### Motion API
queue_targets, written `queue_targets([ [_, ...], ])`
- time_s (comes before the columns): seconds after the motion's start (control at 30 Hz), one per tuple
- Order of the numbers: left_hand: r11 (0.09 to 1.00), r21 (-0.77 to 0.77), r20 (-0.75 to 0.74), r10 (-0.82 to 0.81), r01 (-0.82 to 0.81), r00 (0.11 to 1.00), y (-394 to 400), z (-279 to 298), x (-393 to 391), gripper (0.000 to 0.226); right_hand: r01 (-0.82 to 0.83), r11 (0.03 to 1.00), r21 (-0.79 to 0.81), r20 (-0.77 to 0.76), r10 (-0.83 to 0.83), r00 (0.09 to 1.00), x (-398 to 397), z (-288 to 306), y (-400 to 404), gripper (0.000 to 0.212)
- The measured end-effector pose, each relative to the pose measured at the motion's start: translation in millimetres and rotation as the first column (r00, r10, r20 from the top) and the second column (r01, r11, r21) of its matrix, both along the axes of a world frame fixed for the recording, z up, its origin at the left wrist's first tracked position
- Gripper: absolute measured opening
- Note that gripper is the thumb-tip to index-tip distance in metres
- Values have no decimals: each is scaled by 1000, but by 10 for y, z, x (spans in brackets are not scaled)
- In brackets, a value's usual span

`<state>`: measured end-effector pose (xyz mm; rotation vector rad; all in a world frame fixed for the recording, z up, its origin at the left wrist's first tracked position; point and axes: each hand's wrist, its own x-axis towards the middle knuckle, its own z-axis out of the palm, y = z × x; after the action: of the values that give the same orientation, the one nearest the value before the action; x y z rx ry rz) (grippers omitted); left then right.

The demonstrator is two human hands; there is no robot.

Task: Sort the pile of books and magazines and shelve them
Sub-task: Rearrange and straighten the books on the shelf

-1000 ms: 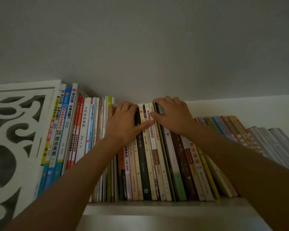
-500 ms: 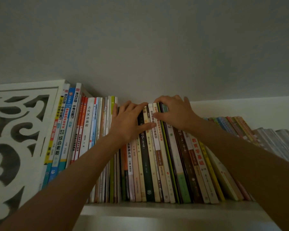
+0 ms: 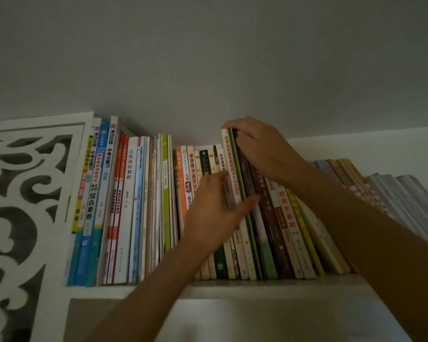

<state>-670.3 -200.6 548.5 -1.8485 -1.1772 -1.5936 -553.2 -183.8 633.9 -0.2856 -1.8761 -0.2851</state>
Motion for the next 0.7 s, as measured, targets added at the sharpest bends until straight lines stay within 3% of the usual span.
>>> queue_targets([
  [0.1, 970, 81, 77, 221, -227, 972, 136, -104, 249, 68, -44, 999, -29, -13, 43, 999, 8, -88, -98, 34],
  [0.23, 930, 71, 190, 342, -360, 920, 211, -138, 440, 69, -153, 985, -78, -71, 148, 986, 47, -133, -155, 38],
  [0.37, 953, 88, 216, 267, -291, 939, 176, -143, 457, 59, -423, 880, -218, -150, 398, 905, 8, -426, 61, 53],
  [0.57, 962, 185, 204, 162, -201, 966, -193, -55, 507, 35, -346, 919, -191, -101, 332, 938, 124, -884, 375, 49],
  [0.7, 956, 209, 197, 163, -204, 967, -316, -93, 502, 37, -366, 912, -183, -105, 352, 930, 47, -907, 399, 38],
])
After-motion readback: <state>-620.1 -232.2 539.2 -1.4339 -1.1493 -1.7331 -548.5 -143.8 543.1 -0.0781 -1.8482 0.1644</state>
